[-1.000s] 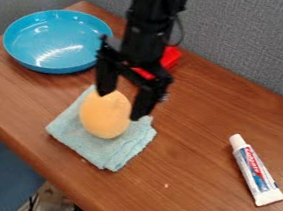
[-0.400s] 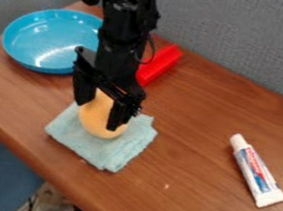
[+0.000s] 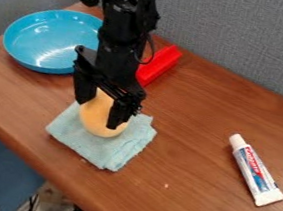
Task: Put the yellow ball on the blue plate
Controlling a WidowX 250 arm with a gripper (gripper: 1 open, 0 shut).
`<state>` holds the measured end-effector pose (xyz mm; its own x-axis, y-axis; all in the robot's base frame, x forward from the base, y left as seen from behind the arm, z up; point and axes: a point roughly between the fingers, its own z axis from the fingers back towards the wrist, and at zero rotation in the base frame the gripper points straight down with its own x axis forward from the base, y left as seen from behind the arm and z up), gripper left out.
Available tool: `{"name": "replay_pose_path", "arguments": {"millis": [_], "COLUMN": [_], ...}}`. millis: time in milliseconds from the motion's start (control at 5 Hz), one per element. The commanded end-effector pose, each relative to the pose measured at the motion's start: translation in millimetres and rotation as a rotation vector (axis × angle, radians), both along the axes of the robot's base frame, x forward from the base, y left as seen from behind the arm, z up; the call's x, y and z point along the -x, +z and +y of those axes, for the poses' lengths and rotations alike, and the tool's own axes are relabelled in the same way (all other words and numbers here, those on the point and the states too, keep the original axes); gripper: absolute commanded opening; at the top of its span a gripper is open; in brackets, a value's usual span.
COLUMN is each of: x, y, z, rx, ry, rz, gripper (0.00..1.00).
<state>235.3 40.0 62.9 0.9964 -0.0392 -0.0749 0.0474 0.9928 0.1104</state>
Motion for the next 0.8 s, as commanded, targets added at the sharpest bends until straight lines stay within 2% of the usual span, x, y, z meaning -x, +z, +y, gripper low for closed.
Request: {"name": "replay_pose_path", "arguments": {"millis": [0,600], "x": [-5.5,-10.0], "y": [3.5,1.3], "z": [0.6,-3.5], "rx": [-0.017,-0.030], "ry": [-0.013,-0.024], "rz": [-0.020,-0.010], "gripper": [1.00,1.00]}}
